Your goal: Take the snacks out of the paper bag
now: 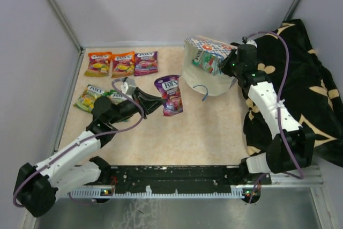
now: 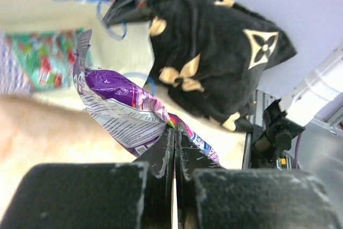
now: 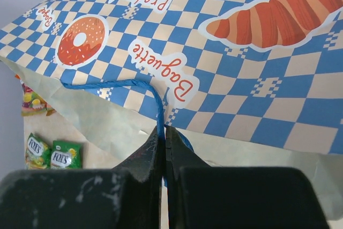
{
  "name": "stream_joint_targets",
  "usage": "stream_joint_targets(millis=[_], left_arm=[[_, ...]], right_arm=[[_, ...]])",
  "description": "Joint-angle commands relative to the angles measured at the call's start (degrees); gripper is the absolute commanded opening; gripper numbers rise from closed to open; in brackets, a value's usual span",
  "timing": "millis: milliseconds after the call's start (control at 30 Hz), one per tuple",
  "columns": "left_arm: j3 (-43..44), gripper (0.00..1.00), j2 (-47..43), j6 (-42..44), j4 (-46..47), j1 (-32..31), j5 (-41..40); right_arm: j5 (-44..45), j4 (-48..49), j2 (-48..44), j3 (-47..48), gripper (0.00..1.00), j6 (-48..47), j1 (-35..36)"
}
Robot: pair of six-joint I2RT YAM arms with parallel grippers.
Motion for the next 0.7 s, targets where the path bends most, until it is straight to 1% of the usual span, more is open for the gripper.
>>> stream_joint_targets(millis=[0,33,133,200,267,400,433,567,667], left_arm=[[-6.3,0.0,-2.9,-5.4,-7.0,5.8,-2.6],[-7.4,0.0,-2.6,-6.7,-6.8,8.5,-1.5],[-9.5,0.0,0.1,-8.9,-5.4,12.6,0.2],[-9.0,0.0,4.5,-9.6,-4.9,14.7,0.1],[-7.7,0.0,10.2,-10.4,-3.4,15.4,-0.1],[-2.3,0.0,22.7,-9.7,-1.9,16.4,2.7],[-0.6,0.0,26.9,-9.3,-2.1,16.7,3.8],[5.7,0.0,38.4,-8.0,-0.5,18.2,9.3],[10.7,0.0,44.9,-6.6,-2.4,19.4,8.8]], right_arm=[[-0.5,4.6,0.2,3.7,0.0,-1.3,-0.6],[-1.1,4.7,0.3,3.7,0.0,-1.5,-0.6],[-2.5,4.8,0.5,3.5,0.0,-2.1,-0.6],[-3.1,5.0,0.5,3.1,0.0,-2.7,-0.6],[-3.4,5.0,0.4,2.7,0.0,-2.9,-0.6],[-4.6,4.8,0.2,2.3,0.0,-3.8,-0.6],[-4.6,4.6,0.1,2.2,0.0,-4.1,-0.6],[-4.7,4.1,-0.3,1.9,0.0,-5.5,-0.8],[-4.9,4.0,-0.6,1.5,0.0,-6.0,-1.1]])
